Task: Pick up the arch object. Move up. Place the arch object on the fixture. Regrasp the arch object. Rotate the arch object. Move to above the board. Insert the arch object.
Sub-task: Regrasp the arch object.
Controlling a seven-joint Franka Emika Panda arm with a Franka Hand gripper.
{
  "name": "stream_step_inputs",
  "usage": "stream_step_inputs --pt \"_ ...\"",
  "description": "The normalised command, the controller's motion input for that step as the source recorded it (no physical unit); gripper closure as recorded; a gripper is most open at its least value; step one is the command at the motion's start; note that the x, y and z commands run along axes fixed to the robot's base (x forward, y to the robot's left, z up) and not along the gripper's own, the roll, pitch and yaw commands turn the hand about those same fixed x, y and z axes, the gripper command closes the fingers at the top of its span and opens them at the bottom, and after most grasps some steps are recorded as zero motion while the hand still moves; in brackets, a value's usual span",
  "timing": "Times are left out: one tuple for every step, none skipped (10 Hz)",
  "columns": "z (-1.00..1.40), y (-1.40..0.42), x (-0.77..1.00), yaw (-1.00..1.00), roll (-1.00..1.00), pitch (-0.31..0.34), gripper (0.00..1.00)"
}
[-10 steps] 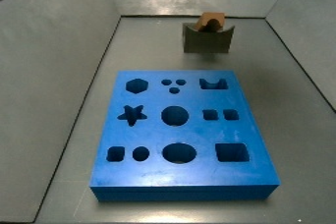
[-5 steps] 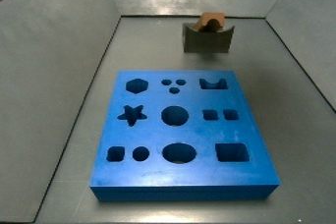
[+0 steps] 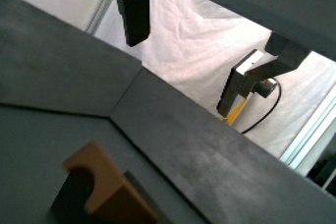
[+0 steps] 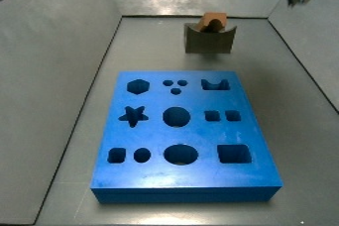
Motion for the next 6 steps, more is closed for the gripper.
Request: stream_step_inputs --pt "-1.00 0.04 0.06 0.08 0.06 -0.102 0.00" --pt "-1.00 0.04 0.06 0.05 0.07 -0.112 0.00" --pt "-1.00 0.03 0.07 0.03 0.07 -0.119 0.00" --pt "-1.00 0.03 0.08 0.00 0.07 -0.112 0.00" --pt "-1.00 0.03 0.08 -0.03 0.07 -0.101 0.00" --pt "-0.94 0.02 0.08 -0.04 0.06 -0.086 0.00"
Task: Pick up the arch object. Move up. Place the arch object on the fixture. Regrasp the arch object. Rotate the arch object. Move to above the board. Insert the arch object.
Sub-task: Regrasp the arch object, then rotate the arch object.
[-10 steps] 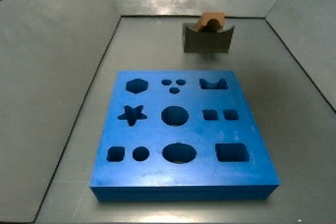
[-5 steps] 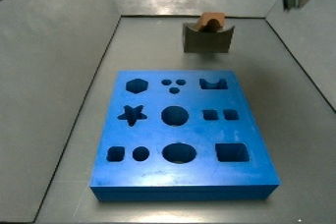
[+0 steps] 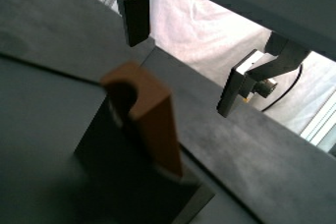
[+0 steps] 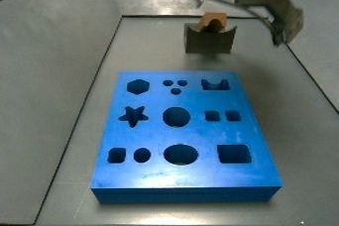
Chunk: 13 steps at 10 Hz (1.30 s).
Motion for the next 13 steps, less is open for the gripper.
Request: stream_step_inputs --pt "-0.77 0.02 0.07 -0.05 0.06 -0.069 0.00" --pt "-0.54 0.01 0.06 -0.05 0.06 -0.043 0.00" --pt "-0.38 0.01 0.06 -0.05 0.06 -0.023 0.00" --pt "-0.22 0.00 0.06 -0.04 0.06 -0.005 0.00" --pt "0.00 0.00 0.00 0.00 0.00 0.000 1.00" --pt "0.96 0.40 -1.00 0.00 0.00 0.000 1.00" --pt "0.96 0.39 -1.00 0.00 -0.04 -0.035 1.00" --pt "0.95 0.37 -1.00 0.00 -0.08 -0.064 1.00" --pt "0.90 0.31 -1.00 -0.02 -0.10 -0.098 1.00" --pt "0.88 0.29 -1.00 -0.02 -0.11 -0.106 1.00" --pt "0.83 0.26 -1.00 -0.05 -0.12 -0.109 1.00" --pt "0.80 0.25 -1.00 -0.06 -0.13 -0.108 1.00" --pt "0.74 0.22 -1.00 -0.08 -0.14 -0.100 1.00"
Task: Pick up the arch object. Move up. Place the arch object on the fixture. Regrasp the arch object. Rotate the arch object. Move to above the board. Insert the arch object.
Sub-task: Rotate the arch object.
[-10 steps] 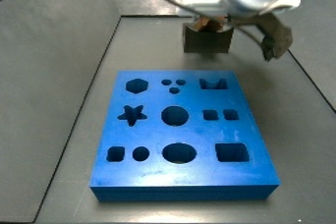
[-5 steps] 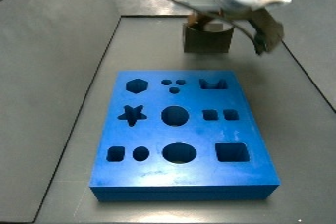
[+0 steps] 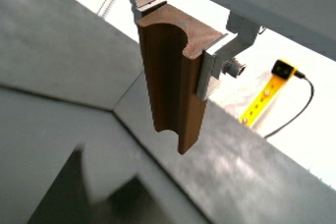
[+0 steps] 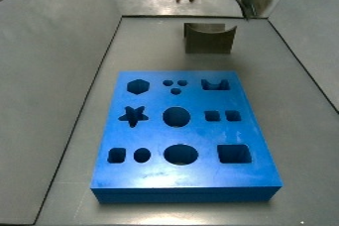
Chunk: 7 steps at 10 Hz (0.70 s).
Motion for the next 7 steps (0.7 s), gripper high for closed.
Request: stream_step_inputs --pt "0.69 0.20 -1.00 -0.09 -0.14 -0.087 1.00" --pt "0.61 0.16 -1.00 -0.10 -0.14 -0.066 1.00" --pt "0.53 0.15 -1.00 -0.10 -0.14 -0.052 1.00" --pt "0.40 0.13 -1.00 -0.10 -0.14 -0.039 1.00" --pt "0.34 0.12 -1.00 -0.09 -0.13 -0.037 1.00" --pt "0.22 0.09 -0.85 -0.08 -0.13 -0.031 1.00" --pt "0.15 0.06 -0.69 -0.08 -0.14 -0.028 1.00"
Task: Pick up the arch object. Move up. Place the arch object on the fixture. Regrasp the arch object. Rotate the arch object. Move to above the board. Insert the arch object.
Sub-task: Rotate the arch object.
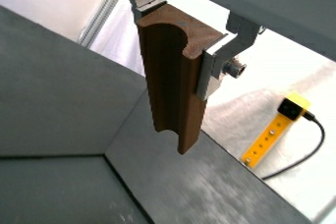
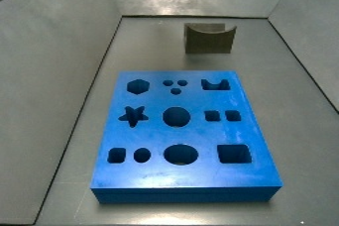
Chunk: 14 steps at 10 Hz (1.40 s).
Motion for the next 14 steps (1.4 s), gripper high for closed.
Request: stream_step_inputs --pt "0.09 0.04 -0.48 -0.07 -0.13 -0.021 1.00" --pt "0.07 0.03 -0.37 -0.06 -0.13 -0.020 1.00" --pt "0.00 0.00 0.00 -1.00 -0.95 -0.107 1.00" --pt "-0.01 0.04 0.10 -1.00 -0.94 -0.080 1.00" --pt "0.02 0.06 0.02 -1.00 -0.94 -0.037 1.00" --pt "0.03 0.04 -0.01 -1.00 -0.93 -0.005 1.00" --pt "0.02 0.02 -0.01 -1.00 -0.91 0.066 1.00" --pt "0.01 0.03 0.00 -1.00 -0.90 0.122 1.00" --pt "0.01 0.02 0.01 -1.00 -0.89 0.195 1.00" --pt "0.01 0.01 0.00 -1.00 -0.89 0.245 1.00" --pt "0.03 0.02 -0.01 -1.00 -0.90 0.313 1.00" --pt "0.03 0.02 -0.02 -1.00 -0.90 0.348 1.00" --pt "0.03 0.02 -0.01 -1.00 -0.92 0.419 1.00" --pt "0.03 0.02 0.00 -1.00 -0.95 0.474 1.00"
